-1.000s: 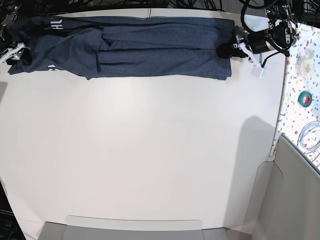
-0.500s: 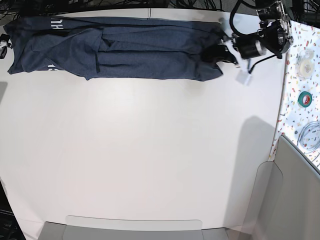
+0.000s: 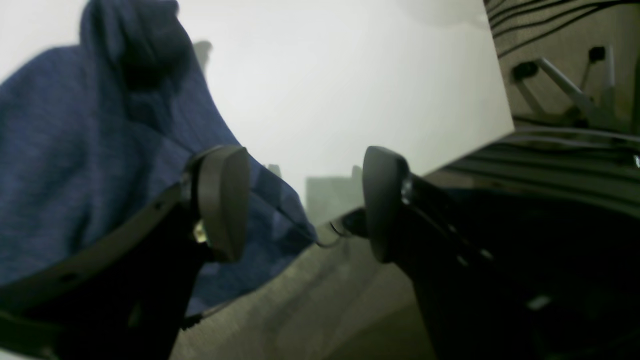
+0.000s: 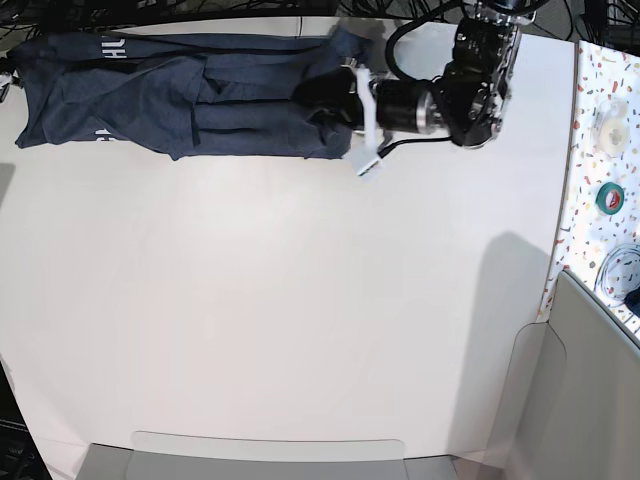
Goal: Layout the t-shirt on the table in an organized manner, then fold the t-shirt properly
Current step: 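Fold the held strip end over toward the right gripper with the left gripper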
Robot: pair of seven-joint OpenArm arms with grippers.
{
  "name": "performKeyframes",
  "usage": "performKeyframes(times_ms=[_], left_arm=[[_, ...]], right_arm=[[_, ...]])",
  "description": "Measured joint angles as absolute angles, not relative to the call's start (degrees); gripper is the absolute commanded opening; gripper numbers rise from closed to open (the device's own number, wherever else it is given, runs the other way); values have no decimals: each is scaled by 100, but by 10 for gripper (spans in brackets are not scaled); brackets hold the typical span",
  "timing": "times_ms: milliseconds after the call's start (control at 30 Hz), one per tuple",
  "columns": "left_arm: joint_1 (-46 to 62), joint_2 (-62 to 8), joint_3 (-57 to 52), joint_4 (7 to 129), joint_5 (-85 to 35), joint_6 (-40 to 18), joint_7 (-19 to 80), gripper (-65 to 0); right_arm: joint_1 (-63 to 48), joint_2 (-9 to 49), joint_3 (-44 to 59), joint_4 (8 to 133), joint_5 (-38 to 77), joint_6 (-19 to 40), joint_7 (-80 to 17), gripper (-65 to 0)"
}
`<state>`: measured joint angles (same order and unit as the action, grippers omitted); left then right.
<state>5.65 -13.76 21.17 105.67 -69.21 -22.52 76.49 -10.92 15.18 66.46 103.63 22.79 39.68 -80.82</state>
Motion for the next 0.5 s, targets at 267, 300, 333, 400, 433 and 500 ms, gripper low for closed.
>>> performKeyframes(times_ms=[267,300,333,400,433,500], left_arm=[[-145,-1389,2727,10337,-6919,-2252,7478,-649],[-237,-1363,2762,10248,-6853,-2252,7483,-649],[-314,-1330,2777,10195,-6840,-2237,7476,-649],[-432,-1262,2801,10154,-6853,-2235,7341,-649],[-464,-1234,2812,10149,-6917,-2246,7321,-649],[-493,-1219,2814,10062,-6963,-2255,7319,-649]], right_arm=[[-1090,1551,6648,9966,2231,3966,-8042,-292],[-1092,1559,6648,9784,2176,3966,-8047,-292],[-1090,1553,6648,9642,2134,3966,-8055,-292],[-1092,1540,6648,9459,2139,3966,-8058,-292],[-1092,1522,6648,9406,2139,3968,-8062,-292],[-1092,1520,6648,9297,2161,3966,-8060,-292]])
